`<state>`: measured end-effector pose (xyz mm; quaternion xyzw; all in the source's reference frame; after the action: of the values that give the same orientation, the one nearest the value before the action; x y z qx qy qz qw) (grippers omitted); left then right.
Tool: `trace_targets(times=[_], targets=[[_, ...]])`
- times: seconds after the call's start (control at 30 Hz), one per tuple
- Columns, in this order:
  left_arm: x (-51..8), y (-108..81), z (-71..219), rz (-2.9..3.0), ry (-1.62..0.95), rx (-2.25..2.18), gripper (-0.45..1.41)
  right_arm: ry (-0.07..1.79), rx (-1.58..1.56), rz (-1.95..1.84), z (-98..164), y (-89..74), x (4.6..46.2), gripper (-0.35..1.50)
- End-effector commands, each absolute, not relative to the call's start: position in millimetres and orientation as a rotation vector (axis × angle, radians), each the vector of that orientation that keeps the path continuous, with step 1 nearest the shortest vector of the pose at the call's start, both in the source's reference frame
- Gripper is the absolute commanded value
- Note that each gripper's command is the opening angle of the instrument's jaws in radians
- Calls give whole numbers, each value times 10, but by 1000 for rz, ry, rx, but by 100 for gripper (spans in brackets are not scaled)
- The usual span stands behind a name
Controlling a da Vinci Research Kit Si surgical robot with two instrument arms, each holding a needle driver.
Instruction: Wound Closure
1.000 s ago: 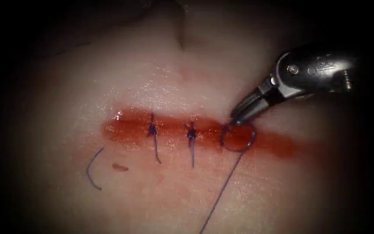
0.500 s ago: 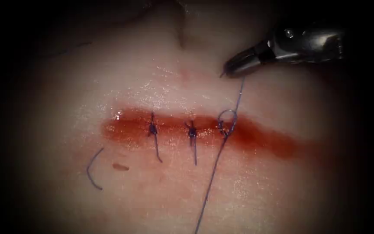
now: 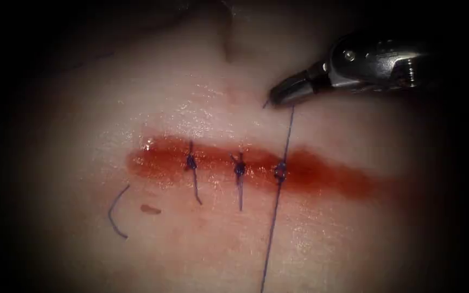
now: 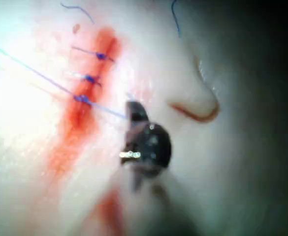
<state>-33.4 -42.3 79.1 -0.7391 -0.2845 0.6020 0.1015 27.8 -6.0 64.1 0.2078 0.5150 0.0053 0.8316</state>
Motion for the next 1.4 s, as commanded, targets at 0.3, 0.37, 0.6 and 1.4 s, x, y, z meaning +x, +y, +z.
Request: trace_targets(times=[0.3, 0.37, 0.6, 1.4], targets=[[-335, -452, 802, 1760, -872, -2168, -45, 1030, 305, 25, 658, -59, 283, -35], [-334, -454, 804, 1753, -872, -2168, -45, 1023, 285, 22, 661, -65, 283, -35], [-330, -454, 805, 1749, -866, -2167, -45, 1027, 271, 32, 659, -73, 285, -35], [-281, -263, 757, 1953, -590, -2068, -45, 1068, 168, 498, 577, -104, 178, 136]])
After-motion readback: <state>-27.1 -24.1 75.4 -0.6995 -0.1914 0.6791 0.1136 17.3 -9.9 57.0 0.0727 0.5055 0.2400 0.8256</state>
